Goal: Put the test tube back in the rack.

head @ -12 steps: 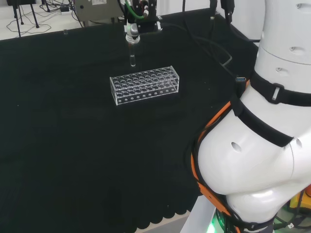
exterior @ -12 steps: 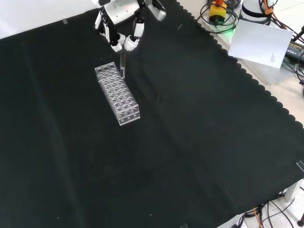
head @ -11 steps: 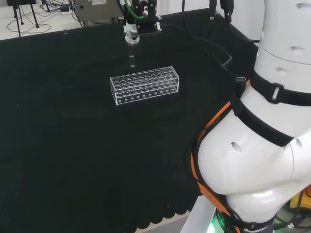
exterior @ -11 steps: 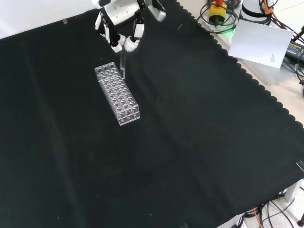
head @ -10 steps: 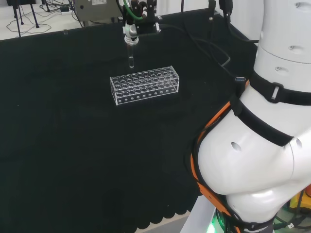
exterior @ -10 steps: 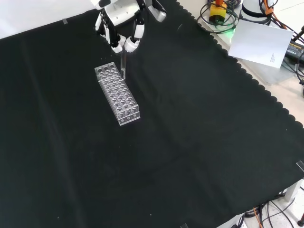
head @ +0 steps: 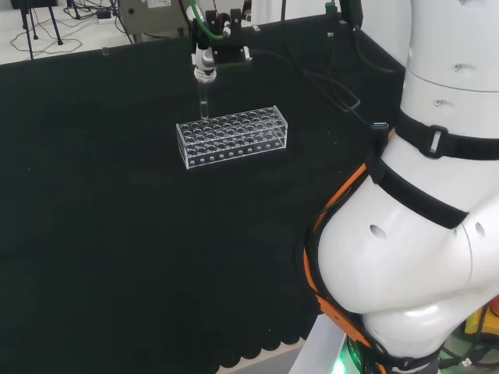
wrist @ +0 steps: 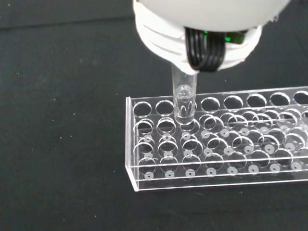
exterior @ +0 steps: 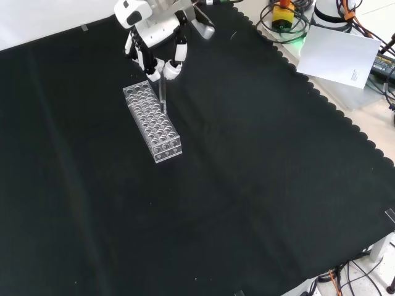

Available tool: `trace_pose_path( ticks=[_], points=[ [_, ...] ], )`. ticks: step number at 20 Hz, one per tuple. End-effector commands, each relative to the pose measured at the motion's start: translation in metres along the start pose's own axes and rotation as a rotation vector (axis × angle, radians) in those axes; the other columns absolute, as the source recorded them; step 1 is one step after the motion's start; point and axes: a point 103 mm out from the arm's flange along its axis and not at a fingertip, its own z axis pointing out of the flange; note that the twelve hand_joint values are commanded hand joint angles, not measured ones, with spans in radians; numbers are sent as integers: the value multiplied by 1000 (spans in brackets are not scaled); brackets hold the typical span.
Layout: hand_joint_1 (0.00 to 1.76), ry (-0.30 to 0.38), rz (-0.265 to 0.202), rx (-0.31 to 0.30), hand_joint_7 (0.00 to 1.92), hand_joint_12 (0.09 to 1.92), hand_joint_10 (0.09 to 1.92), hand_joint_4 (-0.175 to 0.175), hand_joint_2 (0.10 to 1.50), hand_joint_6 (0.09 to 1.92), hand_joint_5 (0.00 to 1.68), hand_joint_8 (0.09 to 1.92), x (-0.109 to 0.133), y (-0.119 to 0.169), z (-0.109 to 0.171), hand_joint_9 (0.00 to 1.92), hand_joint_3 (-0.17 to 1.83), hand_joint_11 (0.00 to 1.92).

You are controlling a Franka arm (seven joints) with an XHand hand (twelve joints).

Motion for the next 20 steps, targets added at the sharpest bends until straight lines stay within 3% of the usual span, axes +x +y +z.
trace_pose_path(
  ticks=[1,12,16,20],
  points=[
    [1430,13,-4,19,1423,1213,87,-175,619,508,1332,667,-1,7,8,1487,635,702],
    [1430,-5,1,46,1421,1213,87,-175,617,508,1333,673,-11,20,12,1488,639,702],
    [1423,-6,7,59,1668,1215,106,-175,884,299,1382,477,-14,24,15,1479,106,707],
    [1421,-11,8,72,1736,1213,241,-175,939,275,1385,358,-14,27,17,1421,1,708]
  ],
)
